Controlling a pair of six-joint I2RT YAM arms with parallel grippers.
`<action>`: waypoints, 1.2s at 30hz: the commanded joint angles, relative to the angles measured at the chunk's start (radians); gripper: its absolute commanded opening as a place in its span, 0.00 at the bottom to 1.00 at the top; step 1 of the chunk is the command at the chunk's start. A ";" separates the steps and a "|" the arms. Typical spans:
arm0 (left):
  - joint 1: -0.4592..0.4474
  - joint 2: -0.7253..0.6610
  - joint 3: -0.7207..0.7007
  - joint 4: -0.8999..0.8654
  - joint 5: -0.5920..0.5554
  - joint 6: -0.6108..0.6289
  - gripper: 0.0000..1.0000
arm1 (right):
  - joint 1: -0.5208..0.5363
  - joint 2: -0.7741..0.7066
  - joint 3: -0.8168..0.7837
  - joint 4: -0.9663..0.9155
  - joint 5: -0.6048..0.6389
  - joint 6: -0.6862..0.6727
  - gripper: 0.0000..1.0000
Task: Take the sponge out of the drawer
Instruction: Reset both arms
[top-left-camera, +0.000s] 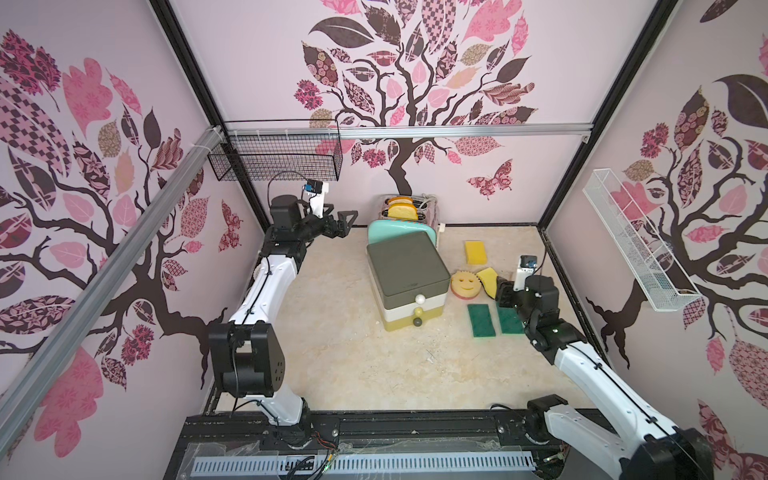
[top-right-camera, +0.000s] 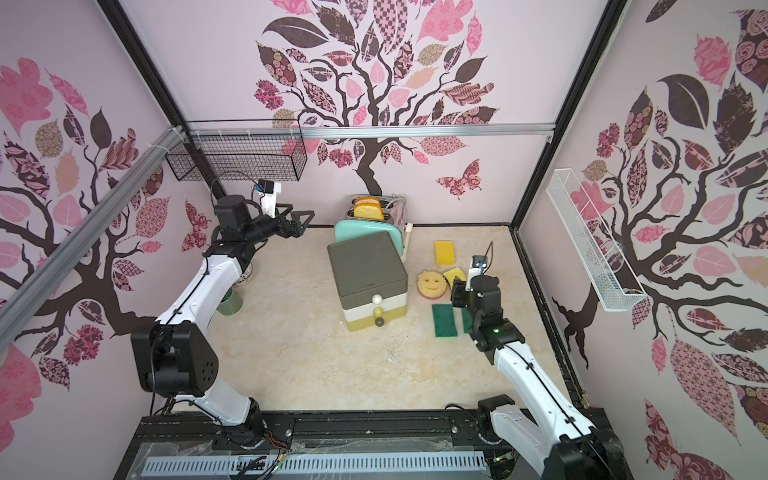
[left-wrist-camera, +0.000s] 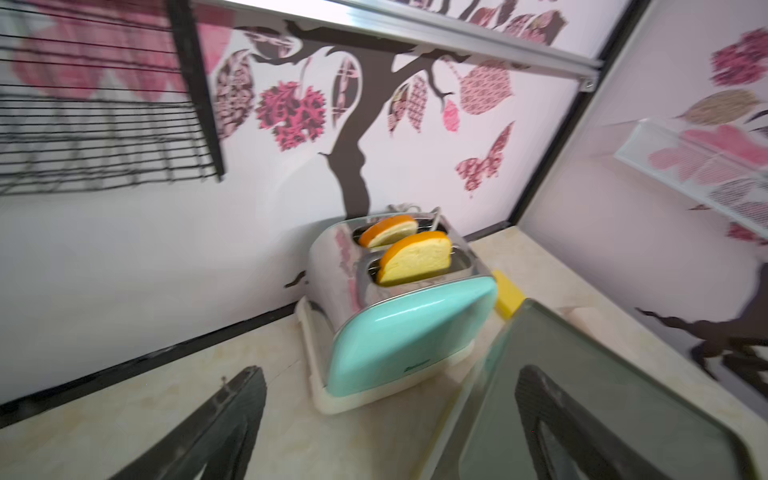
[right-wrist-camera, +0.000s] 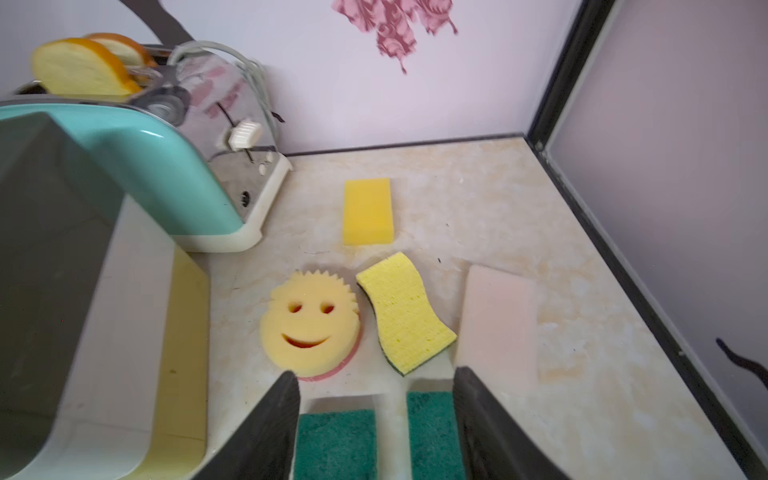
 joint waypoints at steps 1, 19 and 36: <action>0.006 -0.079 -0.289 0.124 -0.318 0.033 0.98 | -0.021 0.038 -0.044 0.136 -0.134 -0.024 0.61; 0.174 -0.083 -0.703 0.590 -0.269 -0.069 0.98 | -0.087 0.366 -0.250 0.802 -0.097 -0.119 0.63; 0.135 -0.201 -0.942 0.682 -0.409 -0.004 0.98 | -0.092 0.547 -0.228 0.902 -0.020 -0.088 0.93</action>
